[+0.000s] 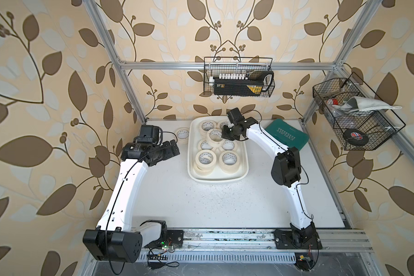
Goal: Take out the art tape in the storage box
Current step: Pick up the art tape from the storage box, then place the art tape at the center of the board.
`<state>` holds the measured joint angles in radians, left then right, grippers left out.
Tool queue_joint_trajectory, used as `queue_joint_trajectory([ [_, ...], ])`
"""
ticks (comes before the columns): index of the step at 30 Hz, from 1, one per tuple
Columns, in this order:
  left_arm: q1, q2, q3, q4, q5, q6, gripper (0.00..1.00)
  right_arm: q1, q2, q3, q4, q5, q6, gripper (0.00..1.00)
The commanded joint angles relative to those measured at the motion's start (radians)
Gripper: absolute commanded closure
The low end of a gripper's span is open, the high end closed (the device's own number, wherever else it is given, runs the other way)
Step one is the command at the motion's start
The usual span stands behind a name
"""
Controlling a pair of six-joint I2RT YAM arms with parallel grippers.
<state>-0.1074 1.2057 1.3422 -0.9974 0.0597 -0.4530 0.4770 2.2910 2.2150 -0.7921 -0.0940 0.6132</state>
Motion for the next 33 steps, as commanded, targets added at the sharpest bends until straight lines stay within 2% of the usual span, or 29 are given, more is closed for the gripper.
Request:
queue_joint_trajectory([
  [1,-0.028,0.01,0.031,0.02,-0.004,-0.006,0.03,-0.004,-0.098,-0.012,-0.022,-0.009,-0.057,1.0],
  [11,-0.158,0.112,0.174,-0.013,-0.028,-0.003,0.05,-0.006,-0.302,-0.169,-0.076,0.065,-0.156,1.0],
  [20,-0.299,0.208,0.272,-0.005,-0.037,-0.011,0.06,0.009,-0.524,-0.419,-0.074,0.124,-0.215,1.0],
  [28,-0.47,0.333,0.322,0.029,-0.044,-0.026,0.06,0.037,-0.671,-0.652,-0.052,0.154,-0.224,1.0],
  [33,-0.549,0.41,0.354,0.058,-0.034,-0.03,0.07,0.065,-0.717,-0.734,-0.033,0.166,-0.205,1.0],
])
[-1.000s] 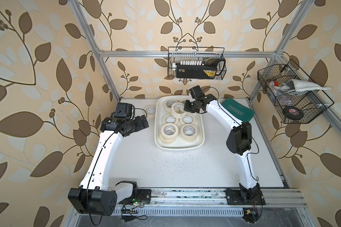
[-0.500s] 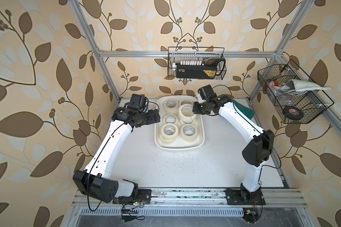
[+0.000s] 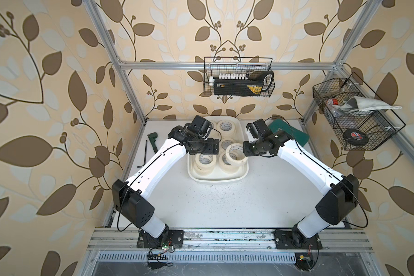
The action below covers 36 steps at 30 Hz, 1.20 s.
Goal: Take out the art tape in the storage box
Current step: Place the art tape at the center of the board.
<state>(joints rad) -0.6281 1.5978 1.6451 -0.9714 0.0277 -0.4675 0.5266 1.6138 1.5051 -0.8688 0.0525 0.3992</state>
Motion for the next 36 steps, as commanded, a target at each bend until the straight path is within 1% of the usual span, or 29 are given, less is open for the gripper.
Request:
queue_joint_trajectory([
  [1,-0.043,0.035,0.06,0.035,-0.002,-0.016,0.07,0.021,-0.044,-0.031,0.044,0.022,0.013,1.0],
  [8,-0.113,0.137,0.127,0.034,-0.012,-0.006,0.1,0.05,-0.065,-0.065,0.045,0.027,0.032,1.0],
  [15,-0.131,0.195,0.14,0.039,-0.004,-0.008,0.2,0.065,-0.087,-0.084,0.05,0.03,0.045,1.0],
  [20,-0.137,0.22,0.138,0.039,-0.002,-0.008,0.31,0.07,-0.097,-0.093,0.054,0.027,0.051,1.0],
  [24,-0.139,0.233,0.136,0.039,-0.008,-0.007,0.45,0.074,-0.1,-0.095,0.056,0.026,0.053,1.0],
  [26,-0.139,0.237,0.136,0.04,-0.012,-0.003,0.64,0.075,-0.102,-0.098,0.056,0.026,0.053,1.0],
  [27,-0.139,0.241,0.139,0.04,-0.014,-0.003,0.7,0.075,-0.102,-0.1,0.057,0.025,0.054,1.0],
  [31,-0.139,0.248,0.146,0.031,-0.027,0.003,0.78,0.076,-0.106,-0.108,0.063,0.016,0.059,1.0],
  [32,-0.14,0.248,0.146,0.032,-0.029,0.004,0.8,0.077,-0.108,-0.111,0.066,0.013,0.061,0.98],
  [33,-0.139,0.247,0.146,0.033,-0.031,0.006,0.81,0.077,-0.11,-0.112,0.068,0.008,0.062,0.93],
  [36,-0.139,0.244,0.153,0.027,-0.046,0.011,0.84,0.076,-0.118,-0.113,0.072,-0.005,0.063,0.76],
])
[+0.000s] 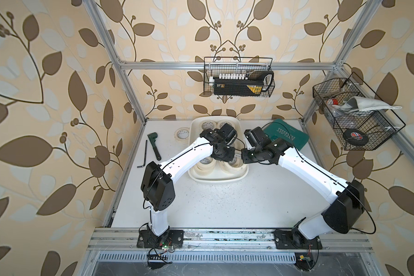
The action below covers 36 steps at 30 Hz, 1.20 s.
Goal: Take out the art tape in the storage box
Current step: Place the art tape at the center of the board.
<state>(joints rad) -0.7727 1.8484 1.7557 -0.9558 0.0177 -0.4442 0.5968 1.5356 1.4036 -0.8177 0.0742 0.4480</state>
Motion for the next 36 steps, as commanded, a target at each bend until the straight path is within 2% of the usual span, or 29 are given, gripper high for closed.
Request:
queue_joint_trajectory([
  [1,0.007,-0.006,0.049,0.006,-0.046,-0.009,0.84,0.007,-0.044,-0.009,0.021,-0.032,0.014,0.69],
  [5,0.018,0.0,0.092,-0.031,-0.09,0.012,0.85,0.006,-0.067,0.009,0.018,-0.042,0.012,0.5],
  [9,0.078,-0.002,0.139,-0.06,-0.101,0.02,0.85,0.006,-0.101,0.039,0.001,-0.028,-0.008,0.43],
  [15,0.242,0.014,0.231,-0.11,-0.109,0.003,0.84,-0.023,-0.143,0.029,0.011,0.021,-0.047,0.42],
  [20,0.416,0.049,0.312,-0.12,-0.137,-0.036,0.82,-0.122,-0.092,-0.007,0.054,-0.035,-0.057,0.47],
  [25,0.569,0.13,0.412,-0.114,-0.152,-0.049,0.81,-0.177,-0.013,-0.008,0.096,-0.078,-0.075,0.47],
  [34,0.741,0.309,0.533,-0.099,-0.19,-0.082,0.82,-0.246,0.105,0.017,0.149,-0.163,-0.073,0.47],
  [36,0.77,0.348,0.546,-0.092,-0.166,-0.098,0.82,-0.257,0.136,0.03,0.152,-0.167,-0.075,0.47],
])
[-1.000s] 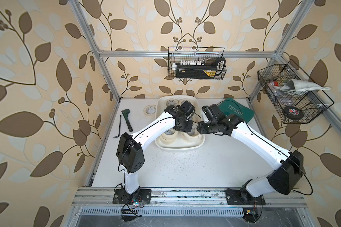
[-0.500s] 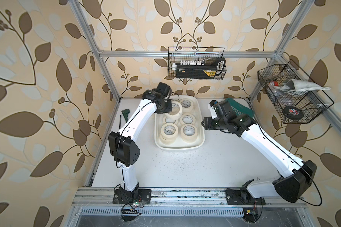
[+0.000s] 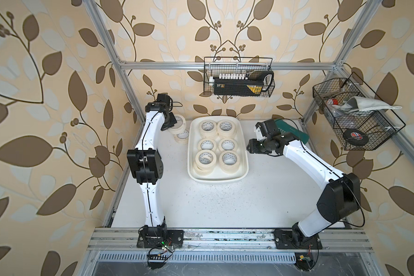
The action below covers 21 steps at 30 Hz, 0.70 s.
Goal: Take out the art tape in the storage box
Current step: Place the art tape at the center of the board.
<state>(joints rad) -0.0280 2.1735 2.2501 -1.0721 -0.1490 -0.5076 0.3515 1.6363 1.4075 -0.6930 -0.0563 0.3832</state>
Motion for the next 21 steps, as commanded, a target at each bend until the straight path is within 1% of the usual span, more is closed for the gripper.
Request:
queue_joint_trajectory([
  [1,0.04,0.041,0.055,0.026,0.016,-0.048,0.82,-0.017,0.053,0.032,0.032,-0.037,-0.014,0.48],
  [5,0.078,0.091,0.04,0.052,-0.009,-0.057,0.82,-0.036,0.128,0.079,0.026,-0.047,-0.033,0.5],
  [9,0.11,0.143,0.045,0.08,-0.003,-0.067,0.82,-0.051,0.189,0.113,0.036,-0.068,-0.038,0.5],
  [12,0.127,0.191,0.075,0.083,-0.001,-0.068,0.82,-0.057,0.237,0.151,0.037,-0.079,-0.043,0.5],
  [15,0.142,0.249,0.133,0.069,0.021,-0.07,0.82,-0.057,0.284,0.195,0.023,-0.079,-0.055,0.49],
  [21,0.156,0.321,0.173,0.09,0.026,-0.072,0.82,-0.059,0.356,0.261,0.013,-0.1,-0.053,0.49],
])
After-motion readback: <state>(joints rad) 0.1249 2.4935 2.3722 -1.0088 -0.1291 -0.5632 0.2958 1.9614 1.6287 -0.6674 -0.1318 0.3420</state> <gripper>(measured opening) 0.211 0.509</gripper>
